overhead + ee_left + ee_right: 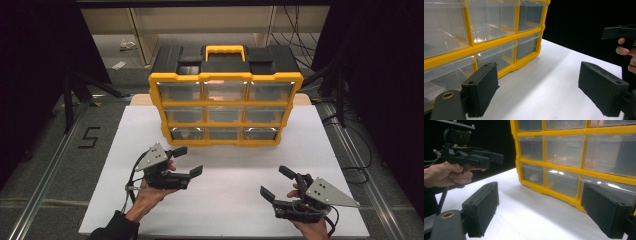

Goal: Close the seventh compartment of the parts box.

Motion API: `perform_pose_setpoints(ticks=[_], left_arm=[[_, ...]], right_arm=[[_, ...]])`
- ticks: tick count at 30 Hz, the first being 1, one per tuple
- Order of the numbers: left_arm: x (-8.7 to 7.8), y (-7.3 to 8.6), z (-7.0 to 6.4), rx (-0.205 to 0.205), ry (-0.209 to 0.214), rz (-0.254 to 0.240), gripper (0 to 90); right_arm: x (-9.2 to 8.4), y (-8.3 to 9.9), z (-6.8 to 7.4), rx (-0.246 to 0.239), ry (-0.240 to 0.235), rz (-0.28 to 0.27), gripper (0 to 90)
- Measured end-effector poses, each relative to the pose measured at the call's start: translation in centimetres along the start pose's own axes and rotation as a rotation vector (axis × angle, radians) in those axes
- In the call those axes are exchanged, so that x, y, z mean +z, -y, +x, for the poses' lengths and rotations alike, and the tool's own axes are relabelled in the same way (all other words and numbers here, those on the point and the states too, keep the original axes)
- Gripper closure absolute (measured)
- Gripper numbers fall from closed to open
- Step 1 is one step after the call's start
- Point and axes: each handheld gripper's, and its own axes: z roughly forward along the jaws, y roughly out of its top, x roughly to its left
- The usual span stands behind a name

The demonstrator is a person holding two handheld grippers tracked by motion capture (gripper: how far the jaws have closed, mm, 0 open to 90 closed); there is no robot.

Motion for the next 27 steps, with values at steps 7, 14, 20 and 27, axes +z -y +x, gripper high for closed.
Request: perform_pose_setpoints(ticks=[7,14,20,27], left_arm=[[-0.3,0.4,-0.1,0.013,-0.007,-0.013,15.6],[-0.9,0.6,-0.2,0.001,-0.010,-0.033,15.5],[-1.2,0.7,-0.4,0.002,-0.013,-0.040,15.5],[-1.6,0.8,-0.6,0.002,-0.018,-0.046,15.5]], right_arm=[[0.1,0.0,0.0,-0.004,-0.003,0.001,15.7],[0.2,0.1,0.0,-0.004,-0.004,-0.001,15.7],[0.2,0.0,0.0,-0.004,-0.003,0.001,15.7],[0.2,0.1,0.1,-0.006,-0.005,-0.001,15.7]])
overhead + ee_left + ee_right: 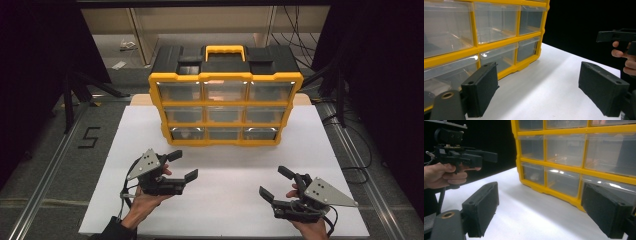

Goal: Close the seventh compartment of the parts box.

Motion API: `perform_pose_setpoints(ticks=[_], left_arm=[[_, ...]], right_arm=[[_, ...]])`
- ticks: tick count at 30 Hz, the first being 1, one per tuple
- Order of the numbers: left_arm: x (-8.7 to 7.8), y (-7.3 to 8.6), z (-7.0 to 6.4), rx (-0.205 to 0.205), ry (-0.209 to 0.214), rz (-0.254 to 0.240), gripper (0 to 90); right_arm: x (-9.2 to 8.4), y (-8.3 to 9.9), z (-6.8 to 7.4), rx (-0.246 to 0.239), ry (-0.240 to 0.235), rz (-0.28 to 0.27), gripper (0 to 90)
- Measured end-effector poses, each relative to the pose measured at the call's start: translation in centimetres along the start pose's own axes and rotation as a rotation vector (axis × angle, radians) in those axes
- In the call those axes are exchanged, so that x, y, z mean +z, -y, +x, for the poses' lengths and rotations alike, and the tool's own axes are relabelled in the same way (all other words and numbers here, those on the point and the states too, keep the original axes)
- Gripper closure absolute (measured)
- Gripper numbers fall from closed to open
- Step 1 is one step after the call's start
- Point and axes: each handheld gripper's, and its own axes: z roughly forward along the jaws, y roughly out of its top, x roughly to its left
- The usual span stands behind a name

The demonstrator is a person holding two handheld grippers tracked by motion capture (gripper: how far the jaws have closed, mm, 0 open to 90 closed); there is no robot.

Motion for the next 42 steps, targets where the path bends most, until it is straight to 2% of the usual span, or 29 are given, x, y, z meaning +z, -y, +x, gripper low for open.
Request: perform_pose_setpoints(ticks=[25,30,36,37,40,42], left_arm=[[-1.6,1.0,-0.7,0.023,-0.024,-0.009,15.6],[-2.0,1.2,-0.7,0.017,-0.032,-0.008,15.5],[-2.7,1.7,-0.6,0.036,-0.047,0.002,15.5],[-2.8,1.7,-0.5,0.036,-0.050,0.002,15.5],[-3.1,1.8,-0.3,-0.005,-0.047,-0.014,15.6],[-3.2,1.7,-0.3,0.007,-0.053,-0.010,15.5]], right_arm=[[0.0,0.0,0.1,-0.005,0.000,0.003,15.6],[0.0,0.0,0.1,-0.004,-0.001,0.003,15.7],[0.0,0.0,0.2,-0.002,-0.001,0.004,15.6],[0.0,0.0,0.2,-0.003,-0.001,0.005,15.6],[0.0,0.0,0.2,-0.006,-0.001,0.008,15.6],[0.0,0.0,0.2,-0.006,-0.002,0.007,15.6]])
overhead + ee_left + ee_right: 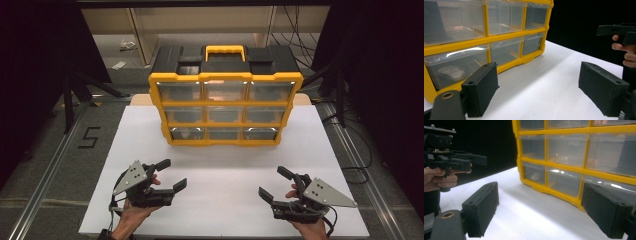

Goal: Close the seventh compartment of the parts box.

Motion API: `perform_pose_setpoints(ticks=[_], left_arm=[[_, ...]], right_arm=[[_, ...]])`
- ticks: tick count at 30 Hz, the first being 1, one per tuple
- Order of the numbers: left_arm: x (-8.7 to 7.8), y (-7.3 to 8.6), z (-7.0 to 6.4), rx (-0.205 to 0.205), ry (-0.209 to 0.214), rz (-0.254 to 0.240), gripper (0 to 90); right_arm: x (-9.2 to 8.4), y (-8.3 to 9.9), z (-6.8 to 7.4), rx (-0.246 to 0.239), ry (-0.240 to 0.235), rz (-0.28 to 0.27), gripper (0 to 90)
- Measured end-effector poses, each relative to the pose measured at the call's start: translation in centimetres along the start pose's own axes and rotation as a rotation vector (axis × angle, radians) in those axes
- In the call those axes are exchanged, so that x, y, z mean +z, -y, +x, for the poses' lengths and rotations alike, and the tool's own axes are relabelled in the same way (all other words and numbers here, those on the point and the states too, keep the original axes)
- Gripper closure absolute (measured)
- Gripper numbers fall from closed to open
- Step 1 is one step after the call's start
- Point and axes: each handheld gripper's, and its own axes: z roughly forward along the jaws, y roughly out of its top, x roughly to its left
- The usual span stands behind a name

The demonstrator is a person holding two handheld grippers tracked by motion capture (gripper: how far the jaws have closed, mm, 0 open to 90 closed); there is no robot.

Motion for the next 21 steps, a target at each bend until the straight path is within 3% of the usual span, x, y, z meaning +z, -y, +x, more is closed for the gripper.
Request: perform_pose_setpoints(ticks=[21], left_arm=[[0.25,-0.14,-0.16,0.002,0.011,0.002,15.5]], right_arm=[[0.03,0.04,-0.07,0.004,-0.001,0.000,15.6]])
